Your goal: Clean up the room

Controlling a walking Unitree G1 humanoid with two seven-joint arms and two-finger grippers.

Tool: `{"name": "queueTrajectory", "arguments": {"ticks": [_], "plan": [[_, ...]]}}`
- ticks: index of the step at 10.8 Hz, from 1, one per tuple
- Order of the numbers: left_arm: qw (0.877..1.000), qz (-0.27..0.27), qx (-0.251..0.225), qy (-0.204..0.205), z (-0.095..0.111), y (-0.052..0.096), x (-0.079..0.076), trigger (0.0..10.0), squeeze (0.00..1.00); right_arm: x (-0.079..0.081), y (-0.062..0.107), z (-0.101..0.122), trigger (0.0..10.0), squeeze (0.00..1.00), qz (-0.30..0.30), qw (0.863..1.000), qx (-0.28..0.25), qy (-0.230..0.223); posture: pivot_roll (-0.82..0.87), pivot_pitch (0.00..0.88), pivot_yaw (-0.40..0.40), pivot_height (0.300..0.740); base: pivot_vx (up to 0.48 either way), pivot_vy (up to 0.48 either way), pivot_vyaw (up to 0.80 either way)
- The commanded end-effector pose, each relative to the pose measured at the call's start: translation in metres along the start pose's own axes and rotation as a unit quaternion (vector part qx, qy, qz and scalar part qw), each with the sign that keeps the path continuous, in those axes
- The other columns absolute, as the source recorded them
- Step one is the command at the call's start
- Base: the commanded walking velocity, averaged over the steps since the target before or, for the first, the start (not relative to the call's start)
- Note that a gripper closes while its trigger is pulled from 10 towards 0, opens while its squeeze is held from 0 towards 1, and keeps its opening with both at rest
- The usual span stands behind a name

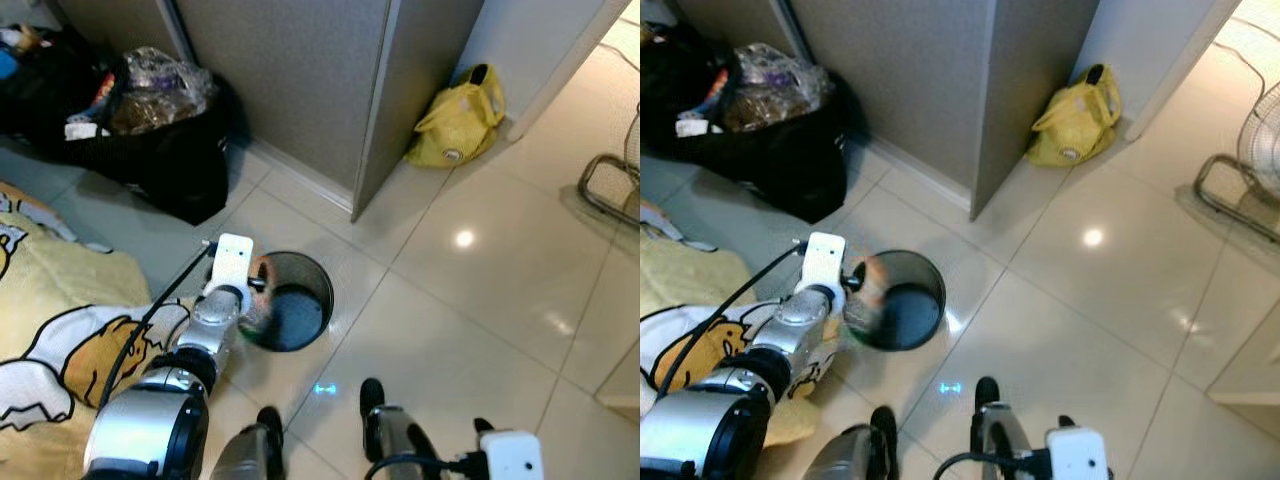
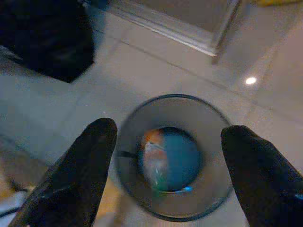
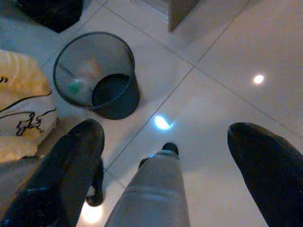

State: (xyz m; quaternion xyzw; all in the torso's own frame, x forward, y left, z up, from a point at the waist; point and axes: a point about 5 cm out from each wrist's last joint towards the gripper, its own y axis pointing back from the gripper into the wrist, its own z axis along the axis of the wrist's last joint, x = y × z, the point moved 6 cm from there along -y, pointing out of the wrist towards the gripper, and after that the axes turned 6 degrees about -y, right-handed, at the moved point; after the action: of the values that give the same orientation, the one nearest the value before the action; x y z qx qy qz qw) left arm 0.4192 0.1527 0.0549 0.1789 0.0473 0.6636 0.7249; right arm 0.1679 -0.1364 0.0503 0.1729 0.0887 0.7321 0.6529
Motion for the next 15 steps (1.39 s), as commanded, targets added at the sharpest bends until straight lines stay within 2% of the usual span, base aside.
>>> {"name": "queueTrajectory", "arguments": {"ticks": [1, 2, 3, 4, 5, 6, 7, 8, 9, 10, 11, 12, 13, 14, 15], "plan": [[0.999, -0.014, 0.018, 0.028, -0.014, 0.003, -0.002, 10.0, 0.00, -0.004, 0.002, -0.010, 10.0, 0.00, -0.009, 1.000, 0.022, -0.001, -0.19, 0.428, 0.058, 0.740, 0.000, 0.000, 0.00], [0.999, -0.028, 0.003, 0.040, -0.008, 0.003, -0.001, 10.0, 0.00, -0.003, -0.005, -0.008, 10.0, 0.00, -0.004, 1.000, 0.018, 0.002, -0.16, 0.415, 0.066, 0.740, 0.000, 0.000, 0.00], [0.999, -0.020, -0.008, 0.046, -0.003, 0.003, 0.014, 10.0, 0.00, -0.002, -0.014, -0.006, 10.0, 0.00, 0.003, 1.000, 0.010, 0.005, -0.14, 0.400, 0.075, 0.740, 0.000, 0.000, 0.00], [0.998, -0.014, -0.017, 0.066, -0.003, 0.006, 0.031, 10.0, 0.00, -0.001, -0.027, 0.000, 10.0, 0.00, 0.007, 1.000, -0.004, 0.007, -0.09, 0.349, 0.089, 0.740, 0.000, 0.000, 0.00], [0.998, -0.026, -0.028, 0.059, -0.010, 0.012, 0.033, 10.0, 0.00, -0.004, -0.046, 0.009, 10.0, 0.00, 0.007, 1.000, -0.025, 0.007, -0.04, 0.281, 0.080, 0.740, 0.000, 0.000, 0.00], [0.997, -0.043, -0.050, 0.051, -0.015, 0.019, 0.026, 10.0, 0.00, -0.009, -0.060, 0.022, 10.0, 0.00, -0.001, 0.999, -0.047, 0.001, -0.02, 0.253, 0.066, 0.740, 0.000, 0.000, 0.00], [0.993, -0.063, -0.083, 0.057, -0.015, 0.030, 0.008, 10.0, 0.00, -0.020, -0.077, 0.035, 10.0, 0.00, -0.014, 0.998, -0.067, -0.001, 0.02, 0.188, 0.044, 0.740, 0.000, 0.000, 0.00], [0.991, -0.076, -0.098, 0.060, -0.013, 0.036, -0.001, 10.0, 0.00, -0.024, -0.084, 0.041, 10.0, 0.00, -0.016, 0.997, -0.075, -0.002, 0.03, 0.180, 0.042, 0.740, 0.000, 0.000, 0.00], [0.986, -0.093, -0.116, 0.073, -0.009, 0.047, -0.016, 10.0, 0.00, -0.028, -0.103, 0.054, 10.0, 0.00, -0.014, 0.996, -0.091, 0.001, 0.07, 0.111, 0.041, 0.740, 0.000, 0.000, 0.00], [0.982, -0.099, -0.150, 0.061, 0.000, 0.058, -0.024, 10.0, 0.00, -0.028, -0.124, 0.066, 10.0, 0.00, -0.011, 0.994, -0.106, -0.003, 0.09, 0.051, 0.027, 0.740, 0.000, 0.000, 0.65], [0.982, -0.078, -0.159, 0.063, 0.001, 0.065, -0.020, 10.0, 0.00, -0.026, -0.131, 0.069, 10.0, 0.00, -0.004, 0.994, -0.111, -0.009, 0.10, 0.015, 0.016, 0.740, -0.345, 0.337, 0.61], [0.984, -0.074, -0.156, 0.053, 0.001, 0.067, -0.028, 10.0, 0.00, -0.027, -0.138, 0.068, 10.0, 0.00, 0.003, 0.994, -0.109, -0.015, 0.12, 0.000, 0.002, 0.740, -0.401, 0.270, 0.57], [0.990, -0.057, -0.124, 0.047, -0.004, 0.059, -0.032, 10.0, 0.00, -0.029, -0.145, 0.069, 10.0, 0.00, 0.005, 0.994, -0.111, -0.024, 0.12, 0.000, 0.001, 0.740, 0.000, 0.000, 0.55], [0.990, -0.042, -0.118, 0.069, -0.001, 0.053, -0.027, 10.0, 0.00, -0.031, -0.152, 0.077, 10.0, 0.00, 0.003, 0.992, -0.123, -0.027, 0.12, 0.000, 0.007, 0.740, 0.000, 0.000, 0.52], [0.991, -0.039, -0.119, 0.046, 0.002, 0.049, -0.026, 10.0, 0.00, -0.033, -0.157, 0.081, 10.0, 0.00, 0.001, 0.991, -0.132, -0.030, 0.11, 0.000, 0.017, 0.740, 0.000, 0.000, 0.52]]}}
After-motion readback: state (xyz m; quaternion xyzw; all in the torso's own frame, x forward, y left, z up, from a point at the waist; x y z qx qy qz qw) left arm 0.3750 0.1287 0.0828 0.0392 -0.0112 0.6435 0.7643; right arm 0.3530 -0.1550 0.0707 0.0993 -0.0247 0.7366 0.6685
